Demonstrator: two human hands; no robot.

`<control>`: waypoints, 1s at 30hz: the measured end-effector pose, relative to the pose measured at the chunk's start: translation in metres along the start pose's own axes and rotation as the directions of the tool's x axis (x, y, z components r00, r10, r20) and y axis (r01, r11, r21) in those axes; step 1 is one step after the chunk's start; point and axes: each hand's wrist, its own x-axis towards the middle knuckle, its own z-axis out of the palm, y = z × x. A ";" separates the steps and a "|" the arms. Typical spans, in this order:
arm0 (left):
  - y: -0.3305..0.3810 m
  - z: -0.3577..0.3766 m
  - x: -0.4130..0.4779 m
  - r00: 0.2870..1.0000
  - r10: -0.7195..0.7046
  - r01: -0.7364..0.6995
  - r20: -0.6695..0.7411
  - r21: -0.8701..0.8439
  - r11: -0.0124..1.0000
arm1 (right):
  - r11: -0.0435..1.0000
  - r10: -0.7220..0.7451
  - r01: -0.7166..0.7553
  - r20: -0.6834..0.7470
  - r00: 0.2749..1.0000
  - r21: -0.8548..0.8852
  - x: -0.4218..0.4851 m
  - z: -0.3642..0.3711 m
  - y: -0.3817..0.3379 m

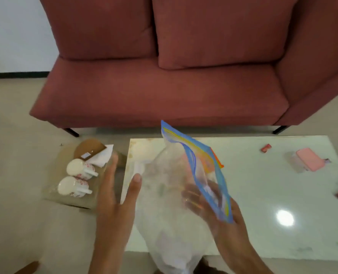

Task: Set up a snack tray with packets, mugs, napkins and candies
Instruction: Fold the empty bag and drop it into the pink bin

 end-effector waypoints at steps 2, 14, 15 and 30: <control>-0.003 0.005 0.001 0.957 -0.190 0.208 0.218 -0.063 0.976 | 0.993 0.060 -0.070 0.099 0.993 0.100 -0.012 0.007 -0.027; 0.002 0.078 -0.054 0.691 -0.115 0.562 0.714 -0.430 0.706 | 0.938 0.092 -0.133 -0.140 0.986 -0.319 -0.058 -0.027 -0.054; 0.001 0.085 -0.060 0.687 -0.117 0.542 0.717 -0.399 0.740 | 0.919 0.086 -0.140 -0.158 0.984 -0.370 -0.062 -0.032 -0.052; 0.002 0.241 -0.187 0.783 -0.334 0.414 0.524 -0.039 0.909 | 0.362 -0.261 0.282 0.194 0.946 -0.889 -0.101 -0.193 -0.118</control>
